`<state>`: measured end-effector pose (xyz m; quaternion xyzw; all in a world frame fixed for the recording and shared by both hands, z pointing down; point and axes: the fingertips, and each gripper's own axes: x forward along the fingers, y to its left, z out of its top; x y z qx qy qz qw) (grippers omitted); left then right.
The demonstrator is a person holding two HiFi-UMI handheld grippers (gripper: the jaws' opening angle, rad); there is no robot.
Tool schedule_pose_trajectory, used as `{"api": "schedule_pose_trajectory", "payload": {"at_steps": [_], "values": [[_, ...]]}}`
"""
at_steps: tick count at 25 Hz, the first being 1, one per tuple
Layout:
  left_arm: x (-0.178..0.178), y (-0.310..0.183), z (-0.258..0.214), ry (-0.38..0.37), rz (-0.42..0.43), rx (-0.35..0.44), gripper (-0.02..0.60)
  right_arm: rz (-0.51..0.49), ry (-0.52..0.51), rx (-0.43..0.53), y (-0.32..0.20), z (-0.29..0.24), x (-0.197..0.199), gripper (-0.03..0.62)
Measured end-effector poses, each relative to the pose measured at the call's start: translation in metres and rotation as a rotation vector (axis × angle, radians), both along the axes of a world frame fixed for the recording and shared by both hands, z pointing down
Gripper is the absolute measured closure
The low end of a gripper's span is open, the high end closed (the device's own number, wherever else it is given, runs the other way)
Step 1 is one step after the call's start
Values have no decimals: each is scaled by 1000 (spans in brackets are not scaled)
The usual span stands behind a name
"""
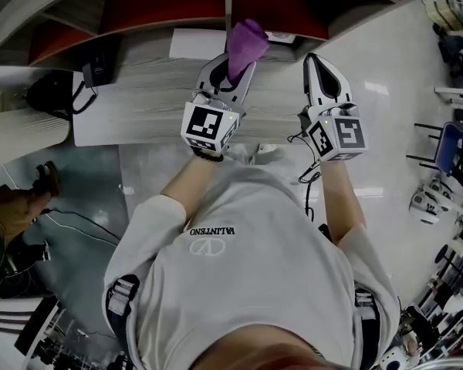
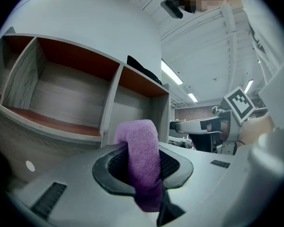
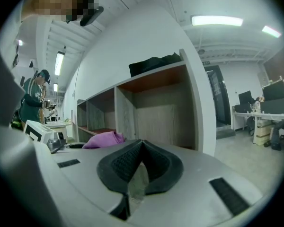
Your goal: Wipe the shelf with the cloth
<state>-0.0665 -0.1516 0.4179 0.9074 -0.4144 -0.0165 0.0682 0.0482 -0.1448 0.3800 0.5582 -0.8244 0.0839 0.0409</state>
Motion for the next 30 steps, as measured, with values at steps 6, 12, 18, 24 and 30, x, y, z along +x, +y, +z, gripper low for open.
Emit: {"api": "schedule_pose_trajectory", "payload": {"at_steps": [6, 12, 18, 24, 30], "values": [[12, -14, 4, -14, -28, -8, 485, -14, -17, -12, -14, 8, 7, 595], [23, -40, 9, -45, -99, -16, 485, -42, -41, -20, -36, 13, 18, 595], [28, -61, 20, -84, -173, -42, 485, -80, -62, -39, -53, 16, 24, 595], [23, -77, 32, -105, -228, -56, 485, -113, -71, -62, -66, 28, 18, 595], [22, -88, 41, -134, -261, -50, 485, -125, -76, -88, -72, 41, 18, 595]]}}
